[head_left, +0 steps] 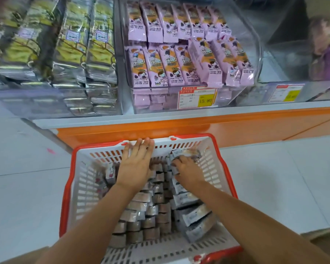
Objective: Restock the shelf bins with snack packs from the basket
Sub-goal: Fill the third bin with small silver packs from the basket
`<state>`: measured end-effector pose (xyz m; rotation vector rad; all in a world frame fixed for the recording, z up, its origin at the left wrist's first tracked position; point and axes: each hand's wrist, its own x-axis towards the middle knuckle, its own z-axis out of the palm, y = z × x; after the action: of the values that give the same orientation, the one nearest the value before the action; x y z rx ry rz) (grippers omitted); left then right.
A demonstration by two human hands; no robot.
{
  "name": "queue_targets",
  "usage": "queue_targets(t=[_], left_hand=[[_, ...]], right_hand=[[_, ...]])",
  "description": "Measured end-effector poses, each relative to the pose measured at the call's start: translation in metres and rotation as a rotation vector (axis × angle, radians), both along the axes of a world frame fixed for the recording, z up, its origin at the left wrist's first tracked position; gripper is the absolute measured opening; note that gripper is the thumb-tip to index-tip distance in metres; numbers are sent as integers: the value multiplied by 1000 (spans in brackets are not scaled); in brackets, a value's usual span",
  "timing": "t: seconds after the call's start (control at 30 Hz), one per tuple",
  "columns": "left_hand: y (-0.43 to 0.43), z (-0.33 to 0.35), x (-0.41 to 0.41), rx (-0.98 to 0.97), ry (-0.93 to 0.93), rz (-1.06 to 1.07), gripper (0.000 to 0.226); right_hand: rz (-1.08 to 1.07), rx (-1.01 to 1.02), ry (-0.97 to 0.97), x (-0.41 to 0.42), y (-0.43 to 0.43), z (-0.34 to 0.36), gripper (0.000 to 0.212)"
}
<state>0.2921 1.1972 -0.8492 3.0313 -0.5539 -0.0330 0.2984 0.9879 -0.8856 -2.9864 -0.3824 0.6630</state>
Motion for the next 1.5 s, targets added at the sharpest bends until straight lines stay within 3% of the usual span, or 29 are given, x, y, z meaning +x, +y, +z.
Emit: queue_targets(t=[0.23, 0.33, 0.47, 0.57, 0.67, 0.73, 0.9, 1.1, 1.13, 1.23, 1.37, 1.43, 1.5], left_hand=[[0, -2, -2, 19, -2, 7, 95], [-2, 5, -2, 44, 45, 33, 93], [-12, 23, -1, -9, 139, 76, 69], [-24, 43, -3, -348, 160, 208, 52], [-50, 74, -5, -973, 538, 471, 43], [-67, 92, -4, -1277, 669, 594, 33], [-93, 126, -6, -1426, 534, 540, 8], [-120, 162, -4, -1356, 375, 308, 9], [-124, 169, -4, -1306, 313, 256, 2], [-134, 188, -3, -1132, 27, 125, 24], [-137, 206, 12, -778, -527, -43, 34], [-138, 204, 27, -564, -605, -110, 44], [-141, 197, 40, -308, -568, -135, 59]], right_hand=[[52, -41, -81, 5, 3, 4, 42], [-59, 207, -154, 4, -8, 26, 28], [-348, 615, -122, -2, -22, 70, 26], [-415, 906, -160, -7, -29, 106, 26], [-392, 1061, -189, -16, -37, 138, 26], [-344, 1106, -198, -21, -43, 154, 29], [-196, 1008, -202, -37, -69, 191, 24], [-98, 855, -300, -46, -102, 224, 22], [-81, 826, -327, -46, -107, 230, 23], [-74, 831, -438, -41, -124, 253, 21], [-97, 891, -628, -24, -142, 285, 16], [-160, 892, -708, -8, -150, 295, 14], [-253, 838, -748, 14, -158, 300, 11]])
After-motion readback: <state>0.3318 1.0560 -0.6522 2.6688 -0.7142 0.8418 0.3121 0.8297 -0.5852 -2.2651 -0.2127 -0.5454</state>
